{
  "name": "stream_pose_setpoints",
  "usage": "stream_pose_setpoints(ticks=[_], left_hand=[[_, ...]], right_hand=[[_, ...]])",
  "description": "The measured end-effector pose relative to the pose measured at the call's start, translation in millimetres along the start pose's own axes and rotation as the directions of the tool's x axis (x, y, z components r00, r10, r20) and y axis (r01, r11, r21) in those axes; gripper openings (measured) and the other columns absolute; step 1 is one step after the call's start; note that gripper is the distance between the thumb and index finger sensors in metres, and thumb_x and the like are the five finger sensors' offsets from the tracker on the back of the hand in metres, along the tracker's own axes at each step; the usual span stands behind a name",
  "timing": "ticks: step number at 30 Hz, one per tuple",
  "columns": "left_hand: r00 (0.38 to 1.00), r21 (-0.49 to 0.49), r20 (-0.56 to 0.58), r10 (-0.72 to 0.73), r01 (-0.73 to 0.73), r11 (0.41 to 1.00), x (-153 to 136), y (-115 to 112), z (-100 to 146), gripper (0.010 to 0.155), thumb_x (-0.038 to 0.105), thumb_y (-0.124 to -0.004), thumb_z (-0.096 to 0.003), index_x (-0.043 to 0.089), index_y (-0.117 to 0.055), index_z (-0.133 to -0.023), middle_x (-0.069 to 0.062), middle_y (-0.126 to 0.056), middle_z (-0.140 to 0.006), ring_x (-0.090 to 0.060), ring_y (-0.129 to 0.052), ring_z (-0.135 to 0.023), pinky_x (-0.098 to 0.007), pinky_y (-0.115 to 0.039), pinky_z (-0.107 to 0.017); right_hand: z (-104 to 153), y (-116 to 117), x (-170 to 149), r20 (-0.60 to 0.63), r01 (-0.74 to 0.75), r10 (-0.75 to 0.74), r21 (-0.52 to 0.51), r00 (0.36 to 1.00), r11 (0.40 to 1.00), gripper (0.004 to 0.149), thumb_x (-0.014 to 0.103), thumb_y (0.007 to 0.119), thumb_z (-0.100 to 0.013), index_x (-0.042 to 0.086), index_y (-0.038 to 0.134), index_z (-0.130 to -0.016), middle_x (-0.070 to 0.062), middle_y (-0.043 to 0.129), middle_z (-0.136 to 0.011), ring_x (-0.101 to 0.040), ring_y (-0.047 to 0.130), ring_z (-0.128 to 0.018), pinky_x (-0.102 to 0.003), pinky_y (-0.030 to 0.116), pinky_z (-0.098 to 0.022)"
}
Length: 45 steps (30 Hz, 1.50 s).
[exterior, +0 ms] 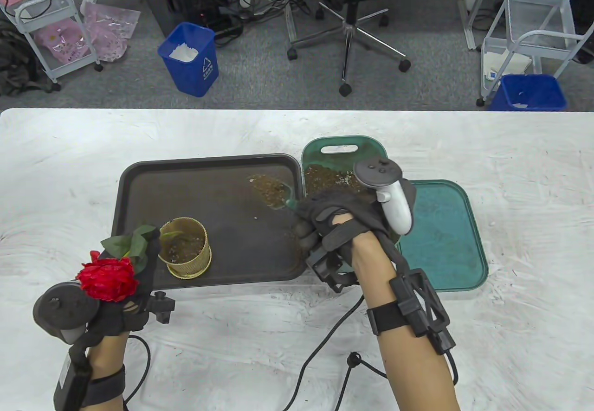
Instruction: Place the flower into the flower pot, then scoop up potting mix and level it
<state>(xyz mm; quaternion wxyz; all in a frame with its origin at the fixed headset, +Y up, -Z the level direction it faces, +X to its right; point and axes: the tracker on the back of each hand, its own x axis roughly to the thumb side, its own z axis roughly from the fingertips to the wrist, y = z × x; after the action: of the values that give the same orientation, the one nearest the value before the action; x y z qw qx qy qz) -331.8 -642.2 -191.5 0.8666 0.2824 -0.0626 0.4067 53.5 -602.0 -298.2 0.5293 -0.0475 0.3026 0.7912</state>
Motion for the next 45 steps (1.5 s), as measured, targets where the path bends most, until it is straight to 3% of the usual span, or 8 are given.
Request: stream_pose_setpoints(ticks=[9, 16, 28, 33, 45], left_hand=[[1.0, 0.001, -0.006, 0.011, -0.011, 1.0, -1, 1, 0, 0.043, 0.043, -0.085, -0.0411, 0.025, -0.091, -0.08, -0.001, -0.1, -0.067, -0.029, -0.106, -0.045, -0.044, -0.087, -0.044], [1.0, 0.011, -0.013, 0.011, -0.011, 1.0, -2, 4, 0, 0.043, 0.043, -0.085, -0.0411, 0.025, -0.091, -0.079, -0.001, -0.1, -0.067, -0.028, -0.106, -0.045, -0.044, -0.087, -0.045], [1.0, 0.019, -0.019, 0.015, -0.014, 1.0, -2, 6, 0, 0.043, 0.043, -0.085, -0.0411, 0.025, -0.091, -0.079, -0.001, -0.1, -0.067, -0.028, -0.106, -0.045, -0.044, -0.087, -0.044], [0.999, 0.024, -0.029, 0.02, -0.02, 1.0, -4, 7, 0, 0.043, 0.043, -0.085, -0.0412, 0.025, -0.091, -0.079, -0.001, -0.1, -0.067, -0.029, -0.105, -0.045, -0.044, -0.087, -0.044], [1.0, 0.026, -0.023, 0.007, -0.007, 1.0, -5, 8, 0, 0.043, 0.043, -0.085, -0.0413, 0.025, -0.091, -0.079, 0.0, -0.1, -0.068, -0.029, -0.105, -0.045, -0.044, -0.087, -0.044]], right_hand=[[-29, 71, 10, 0.004, -0.101, 0.101, 0.124, 0.995, 0.987, 0.053, 0.035, 0.075, -0.041, 0.001, 0.077, -0.082, -0.013, 0.102, -0.052, -0.026, 0.109, -0.022, -0.037, 0.097, -0.008], [-38, 94, 18, 0.001, -0.202, 0.204, 0.126, 0.979, 0.971, 0.053, 0.035, 0.075, -0.041, 0.001, 0.077, -0.082, -0.013, 0.102, -0.052, -0.026, 0.109, -0.022, -0.037, 0.097, -0.009], [-36, 121, 38, 0.017, -0.408, 0.407, 0.032, 0.913, 0.913, 0.053, 0.034, 0.076, -0.041, 0.001, 0.077, -0.082, -0.014, 0.102, -0.052, -0.027, 0.109, -0.022, -0.038, 0.097, -0.009], [-32, 133, 50, 0.027, -0.527, 0.529, -0.046, 0.848, 0.848, 0.053, 0.034, 0.077, -0.041, 0.001, 0.078, -0.082, -0.014, 0.102, -0.052, -0.028, 0.109, -0.022, -0.038, 0.097, -0.009], [-18, 170, 70, 0.051, -0.776, 0.803, -0.223, 0.594, 0.589, 0.053, 0.033, 0.08, -0.039, 0.002, 0.079, -0.082, -0.014, 0.102, -0.052, -0.029, 0.109, -0.023, -0.04, 0.096, -0.01]])
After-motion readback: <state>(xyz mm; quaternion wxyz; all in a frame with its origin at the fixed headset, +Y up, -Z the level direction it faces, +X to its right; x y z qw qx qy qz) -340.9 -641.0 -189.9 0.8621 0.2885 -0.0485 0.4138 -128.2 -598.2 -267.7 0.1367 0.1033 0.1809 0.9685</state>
